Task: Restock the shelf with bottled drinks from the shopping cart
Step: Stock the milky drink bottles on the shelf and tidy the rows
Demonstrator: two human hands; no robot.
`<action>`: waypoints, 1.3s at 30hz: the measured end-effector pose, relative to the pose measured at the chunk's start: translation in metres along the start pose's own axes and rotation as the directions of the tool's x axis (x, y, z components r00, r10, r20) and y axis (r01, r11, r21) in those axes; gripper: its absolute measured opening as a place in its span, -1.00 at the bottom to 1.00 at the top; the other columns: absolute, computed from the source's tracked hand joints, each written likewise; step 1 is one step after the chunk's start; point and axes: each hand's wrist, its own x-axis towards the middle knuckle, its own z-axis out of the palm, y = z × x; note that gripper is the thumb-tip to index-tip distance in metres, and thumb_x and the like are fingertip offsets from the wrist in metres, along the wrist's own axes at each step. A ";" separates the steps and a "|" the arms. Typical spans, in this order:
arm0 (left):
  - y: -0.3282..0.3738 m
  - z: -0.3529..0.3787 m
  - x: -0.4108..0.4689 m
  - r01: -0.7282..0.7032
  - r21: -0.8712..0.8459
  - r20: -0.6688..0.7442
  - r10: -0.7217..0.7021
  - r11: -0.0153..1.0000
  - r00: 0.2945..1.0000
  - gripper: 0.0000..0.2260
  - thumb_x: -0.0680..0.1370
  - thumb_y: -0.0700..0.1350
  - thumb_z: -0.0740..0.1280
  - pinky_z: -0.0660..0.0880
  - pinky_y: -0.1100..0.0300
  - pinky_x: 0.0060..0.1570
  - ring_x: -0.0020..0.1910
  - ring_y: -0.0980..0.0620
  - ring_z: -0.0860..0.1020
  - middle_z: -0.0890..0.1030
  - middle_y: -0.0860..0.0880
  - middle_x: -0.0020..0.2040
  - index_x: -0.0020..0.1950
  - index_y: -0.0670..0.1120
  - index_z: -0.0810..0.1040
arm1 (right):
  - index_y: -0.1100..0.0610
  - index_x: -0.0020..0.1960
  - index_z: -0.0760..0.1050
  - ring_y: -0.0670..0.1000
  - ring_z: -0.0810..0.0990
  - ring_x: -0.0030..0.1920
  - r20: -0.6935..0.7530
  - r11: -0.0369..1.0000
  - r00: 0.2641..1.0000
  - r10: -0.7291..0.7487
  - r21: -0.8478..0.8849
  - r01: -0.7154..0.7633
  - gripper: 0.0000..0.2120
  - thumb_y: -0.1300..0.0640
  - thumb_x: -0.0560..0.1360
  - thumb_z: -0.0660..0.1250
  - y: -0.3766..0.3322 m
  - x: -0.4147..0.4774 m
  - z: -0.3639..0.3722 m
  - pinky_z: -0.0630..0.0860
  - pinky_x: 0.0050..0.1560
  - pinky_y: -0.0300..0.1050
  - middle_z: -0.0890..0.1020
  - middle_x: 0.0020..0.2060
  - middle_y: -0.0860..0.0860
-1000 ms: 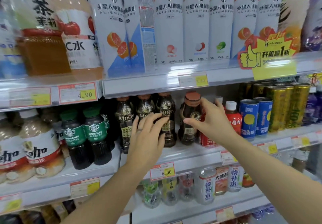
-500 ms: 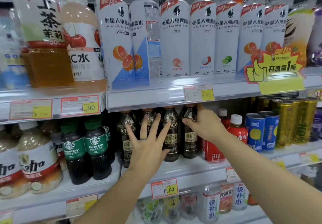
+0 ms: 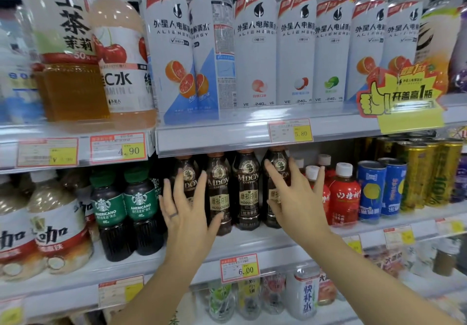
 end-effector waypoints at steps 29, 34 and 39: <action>-0.018 0.000 -0.007 0.377 -0.503 0.199 -0.320 0.778 0.926 -0.15 0.52 -0.12 0.37 0.33 0.27 -0.01 0.13 0.19 0.45 0.16 -0.05 0.51 0.52 0.13 -0.22 | 0.03 0.45 0.23 0.16 0.36 0.38 -0.070 0.881 0.997 0.039 0.472 -0.002 -0.35 0.22 0.43 0.41 -0.054 -0.026 0.016 0.60 -0.05 -0.06 0.21 0.47 0.15; -0.026 0.002 -0.002 0.424 -0.497 0.269 -0.330 0.757 0.905 -0.26 0.53 -0.17 0.35 0.33 0.17 0.18 0.34 -0.04 0.39 0.35 -0.05 0.44 0.55 0.03 -0.07 | -0.03 0.51 0.02 0.07 0.22 0.45 0.007 0.819 0.970 0.243 0.535 -0.209 -0.29 0.15 0.50 0.34 -0.066 -0.015 0.032 0.50 0.11 -0.05 0.13 0.49 0.05; -0.028 -0.001 -0.001 0.407 -0.498 0.289 -0.296 0.766 0.910 -0.26 0.54 -0.18 0.34 0.37 0.06 0.27 0.36 -0.05 0.38 0.34 -0.04 0.44 0.55 0.02 -0.07 | -0.01 0.50 0.10 0.13 0.45 0.27 -0.017 0.814 0.967 0.256 0.543 -0.206 -0.33 0.27 0.49 0.30 -0.064 -0.013 0.039 0.54 -0.09 -0.08 0.21 0.46 0.08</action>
